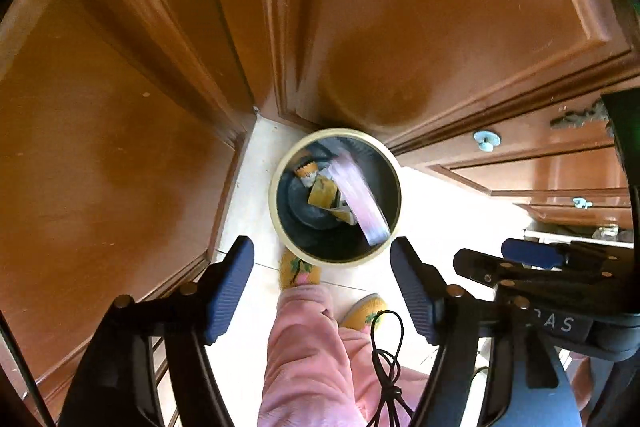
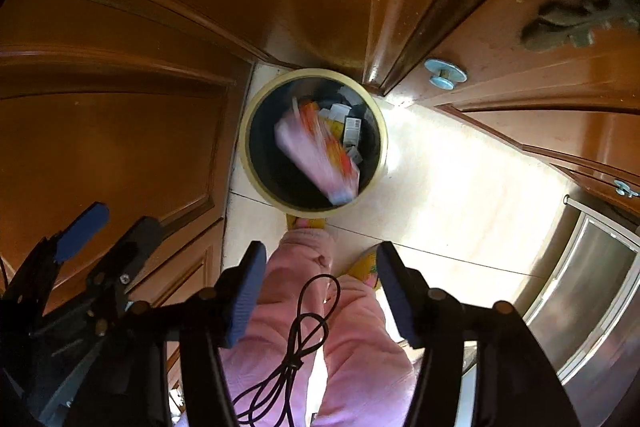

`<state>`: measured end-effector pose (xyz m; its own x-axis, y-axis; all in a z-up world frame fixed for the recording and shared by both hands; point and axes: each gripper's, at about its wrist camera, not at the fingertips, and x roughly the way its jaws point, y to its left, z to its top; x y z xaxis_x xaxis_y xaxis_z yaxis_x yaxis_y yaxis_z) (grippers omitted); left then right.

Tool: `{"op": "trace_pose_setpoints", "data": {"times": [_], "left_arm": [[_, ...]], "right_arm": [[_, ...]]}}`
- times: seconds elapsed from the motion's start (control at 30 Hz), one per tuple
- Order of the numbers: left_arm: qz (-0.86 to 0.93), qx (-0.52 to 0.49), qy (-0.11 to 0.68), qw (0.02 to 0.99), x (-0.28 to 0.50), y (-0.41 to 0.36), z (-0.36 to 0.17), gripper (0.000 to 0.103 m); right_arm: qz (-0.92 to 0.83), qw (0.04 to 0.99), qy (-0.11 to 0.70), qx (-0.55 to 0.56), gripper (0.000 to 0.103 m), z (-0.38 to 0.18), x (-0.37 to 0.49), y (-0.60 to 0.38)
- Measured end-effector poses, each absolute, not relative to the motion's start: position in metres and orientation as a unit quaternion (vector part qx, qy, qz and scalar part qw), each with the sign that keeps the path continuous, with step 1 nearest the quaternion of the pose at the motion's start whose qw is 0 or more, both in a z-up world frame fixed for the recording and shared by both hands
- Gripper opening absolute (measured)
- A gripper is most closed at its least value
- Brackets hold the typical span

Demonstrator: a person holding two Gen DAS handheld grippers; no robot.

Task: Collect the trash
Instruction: 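Open both tools to drop the boxes into the bin, then move both tools back up to the counter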

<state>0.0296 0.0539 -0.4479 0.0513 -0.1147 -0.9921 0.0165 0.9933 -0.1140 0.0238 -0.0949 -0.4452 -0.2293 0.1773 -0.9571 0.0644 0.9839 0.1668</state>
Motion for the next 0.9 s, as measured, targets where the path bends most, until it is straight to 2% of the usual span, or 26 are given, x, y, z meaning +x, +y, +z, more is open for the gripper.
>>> {"op": "trace_pose_setpoints", "data": {"times": [0.37,0.67,0.9], "left_arm": [[-0.036,-0.043,0.659,0.750,0.021,0.062,-0.376,0.071],[-0.055,-0.048,0.616,0.785,0.003,0.053,-0.281,0.073],[-0.075,-0.031,0.574,0.815,-0.003,0.031,-0.215,0.076]], "right_arm": [[0.069,0.685,0.721,0.079,0.058,-0.345,0.011,-0.103],[0.080,0.745,0.658,0.078,0.058,-0.248,-0.005,-0.120],[0.081,0.780,0.616,0.080,0.058,-0.196,-0.016,-0.138]]}}
